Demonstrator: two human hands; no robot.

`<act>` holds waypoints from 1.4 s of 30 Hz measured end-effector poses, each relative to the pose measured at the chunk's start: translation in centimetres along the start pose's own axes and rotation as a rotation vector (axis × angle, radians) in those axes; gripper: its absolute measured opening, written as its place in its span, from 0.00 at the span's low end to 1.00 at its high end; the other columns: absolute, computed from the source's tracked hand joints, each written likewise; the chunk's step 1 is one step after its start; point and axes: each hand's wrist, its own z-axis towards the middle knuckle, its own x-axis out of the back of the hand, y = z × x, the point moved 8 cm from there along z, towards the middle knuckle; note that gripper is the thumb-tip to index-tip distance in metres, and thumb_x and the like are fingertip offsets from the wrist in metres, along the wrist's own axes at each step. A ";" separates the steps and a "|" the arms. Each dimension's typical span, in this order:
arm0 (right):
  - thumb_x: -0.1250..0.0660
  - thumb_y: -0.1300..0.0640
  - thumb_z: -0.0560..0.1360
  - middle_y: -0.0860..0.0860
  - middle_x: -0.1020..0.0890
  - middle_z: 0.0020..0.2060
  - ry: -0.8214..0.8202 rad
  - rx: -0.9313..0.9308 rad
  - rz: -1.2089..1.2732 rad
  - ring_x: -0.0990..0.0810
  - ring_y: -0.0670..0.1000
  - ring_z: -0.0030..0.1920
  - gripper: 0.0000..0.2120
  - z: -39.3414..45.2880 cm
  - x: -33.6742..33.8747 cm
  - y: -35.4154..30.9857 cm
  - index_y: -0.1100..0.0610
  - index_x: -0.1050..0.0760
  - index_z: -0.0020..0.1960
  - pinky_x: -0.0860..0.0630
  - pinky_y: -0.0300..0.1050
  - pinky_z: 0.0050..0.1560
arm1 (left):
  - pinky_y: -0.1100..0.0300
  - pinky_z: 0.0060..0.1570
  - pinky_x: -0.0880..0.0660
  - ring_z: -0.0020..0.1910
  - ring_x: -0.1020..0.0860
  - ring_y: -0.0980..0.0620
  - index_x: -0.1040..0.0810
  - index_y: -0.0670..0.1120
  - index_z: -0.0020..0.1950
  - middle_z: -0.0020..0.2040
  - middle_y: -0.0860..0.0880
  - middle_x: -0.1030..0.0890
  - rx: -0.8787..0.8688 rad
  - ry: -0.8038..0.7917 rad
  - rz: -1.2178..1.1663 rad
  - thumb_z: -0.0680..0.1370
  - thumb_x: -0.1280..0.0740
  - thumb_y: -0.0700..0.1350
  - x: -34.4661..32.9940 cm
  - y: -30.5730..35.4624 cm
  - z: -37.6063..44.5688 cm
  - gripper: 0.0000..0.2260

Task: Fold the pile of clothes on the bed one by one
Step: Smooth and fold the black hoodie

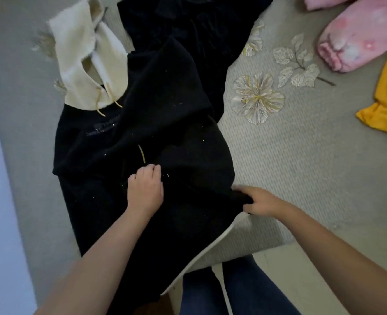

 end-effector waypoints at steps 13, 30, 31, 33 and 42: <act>0.32 0.48 0.72 0.57 0.21 0.48 0.407 -0.306 -0.089 0.22 0.57 0.49 0.19 -6.5 -2.7 7.7 0.62 0.28 0.54 0.27 0.45 0.44 | 0.52 0.68 0.43 0.71 0.41 0.48 0.42 0.45 0.72 0.72 0.46 0.39 -0.340 -0.383 0.109 0.75 0.41 0.62 -9.0 8.8 -7.4 0.32; 0.34 0.53 0.74 0.51 0.29 0.28 0.591 -0.353 0.483 0.30 0.49 0.30 0.17 -8.0 -3.2 9.7 0.57 0.34 0.31 0.36 0.41 0.29 | 0.61 0.48 0.37 0.56 0.26 0.50 0.25 0.47 0.56 0.56 0.50 0.26 -0.642 -0.556 0.243 0.80 0.44 0.46 -8.3 5.7 -9.0 0.10; 0.34 0.52 0.74 0.51 0.30 0.27 0.613 -0.353 0.450 0.31 0.50 0.30 0.18 -8.4 -3.0 9.9 0.57 0.35 0.31 0.37 0.42 0.29 | 0.61 0.50 0.36 0.56 0.26 0.51 0.25 0.48 0.56 0.56 0.50 0.26 -0.622 -0.548 0.238 0.80 0.44 0.47 -8.1 5.3 -9.1 0.10; 0.36 0.49 0.75 0.51 0.30 0.28 0.695 -0.383 0.276 0.30 0.53 0.33 0.17 -9.0 -2.6 10.2 0.58 0.34 0.33 0.36 0.44 0.35 | 0.59 0.52 0.34 0.57 0.27 0.51 0.26 0.48 0.57 0.56 0.50 0.26 -0.575 -0.454 0.162 0.80 0.45 0.47 -8.0 6.1 -9.1 0.11; 0.40 0.56 0.77 0.60 0.23 0.52 0.756 -0.573 -0.406 0.27 0.59 0.55 0.11 -6.7 -0.6 11.0 0.63 0.28 0.55 0.39 0.51 0.55 | 0.57 0.62 0.40 0.61 0.33 0.47 0.31 0.44 0.63 0.61 0.47 0.30 -0.331 -0.207 -0.106 0.77 0.44 0.40 -11.1 10.6 -11.1 0.14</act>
